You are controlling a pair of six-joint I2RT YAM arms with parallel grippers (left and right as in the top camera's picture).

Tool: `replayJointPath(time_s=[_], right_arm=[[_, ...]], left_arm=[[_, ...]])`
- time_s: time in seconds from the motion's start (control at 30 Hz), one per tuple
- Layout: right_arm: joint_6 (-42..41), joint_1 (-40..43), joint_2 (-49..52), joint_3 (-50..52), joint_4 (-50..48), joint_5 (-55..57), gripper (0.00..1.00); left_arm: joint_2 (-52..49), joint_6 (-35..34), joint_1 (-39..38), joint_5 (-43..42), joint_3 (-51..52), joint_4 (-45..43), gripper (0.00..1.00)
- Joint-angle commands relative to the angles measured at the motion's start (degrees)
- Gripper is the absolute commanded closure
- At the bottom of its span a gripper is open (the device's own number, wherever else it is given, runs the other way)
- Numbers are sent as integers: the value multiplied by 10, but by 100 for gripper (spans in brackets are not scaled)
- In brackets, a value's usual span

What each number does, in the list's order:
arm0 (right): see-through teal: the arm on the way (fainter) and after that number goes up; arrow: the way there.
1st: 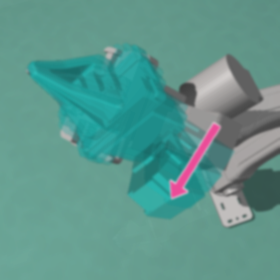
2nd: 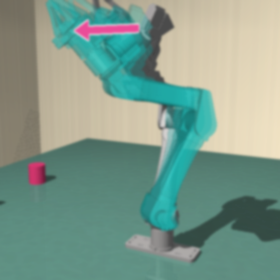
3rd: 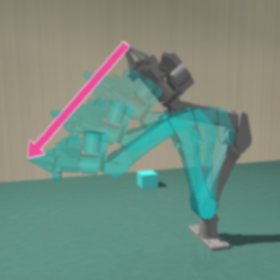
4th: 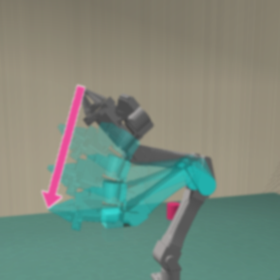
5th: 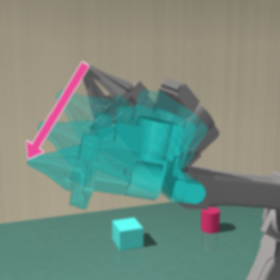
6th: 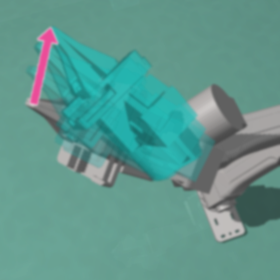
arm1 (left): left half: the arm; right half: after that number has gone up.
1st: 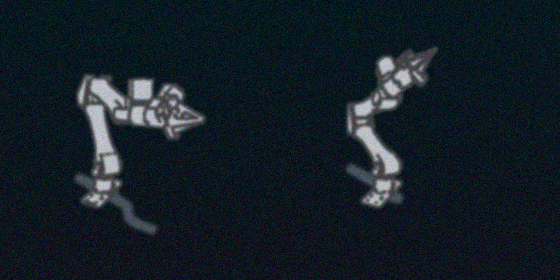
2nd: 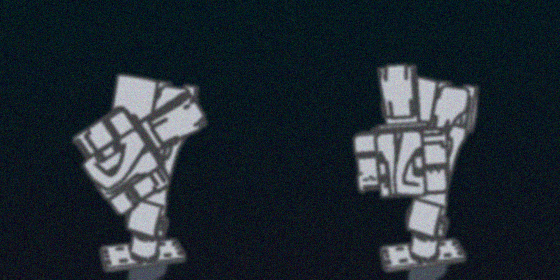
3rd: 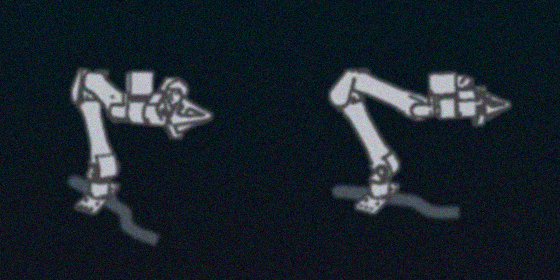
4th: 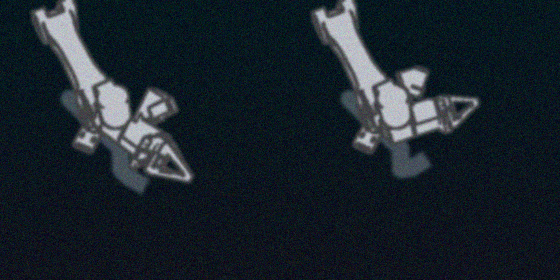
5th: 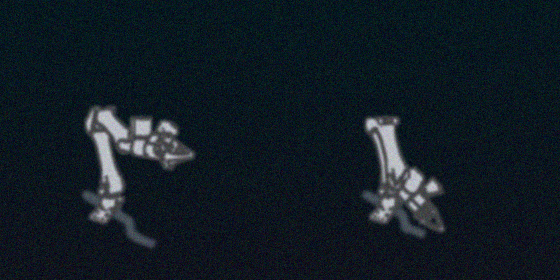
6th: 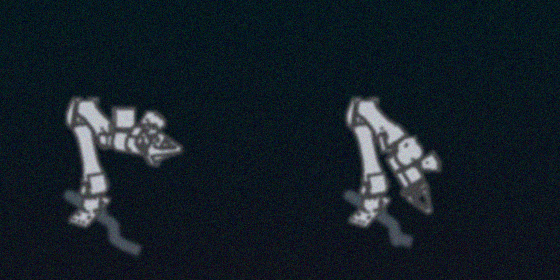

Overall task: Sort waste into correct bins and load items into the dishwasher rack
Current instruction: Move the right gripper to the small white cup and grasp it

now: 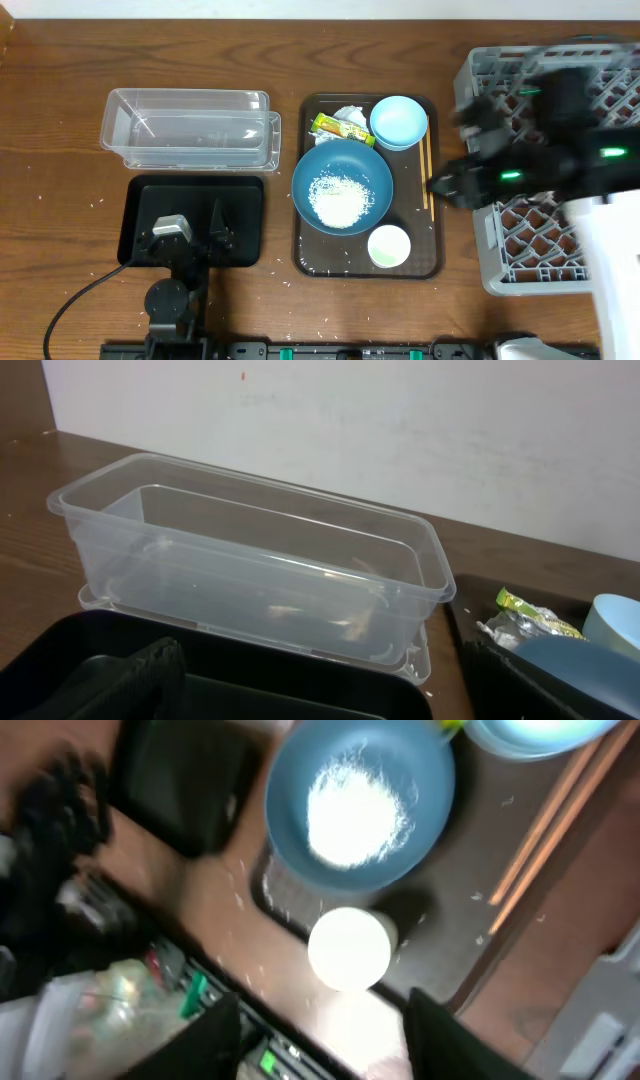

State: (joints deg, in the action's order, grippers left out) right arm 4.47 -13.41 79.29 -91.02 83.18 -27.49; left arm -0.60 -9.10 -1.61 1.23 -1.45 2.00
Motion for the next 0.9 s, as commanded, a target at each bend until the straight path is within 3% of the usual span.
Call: replayJointPath(time_s=[0.0, 0.17, 0.4, 0.57, 0.87], right_arm=[[-155, -118, 15, 24, -19, 196, 56], [-232, -239, 56, 67, -55, 256, 56], [-292, -319, 139, 110, -106, 256, 61], [-308, -345, 198, 120, -114, 262, 56], [-321, -346, 257, 123, -94, 274, 57]], left_arm=[[4, 5, 3, 3, 12, 21, 9], [4, 5, 3, 3, 12, 21, 9], [4, 5, 3, 3, 12, 21, 9], [4, 5, 3, 3, 12, 21, 9], [4, 5, 3, 3, 12, 21, 9]])
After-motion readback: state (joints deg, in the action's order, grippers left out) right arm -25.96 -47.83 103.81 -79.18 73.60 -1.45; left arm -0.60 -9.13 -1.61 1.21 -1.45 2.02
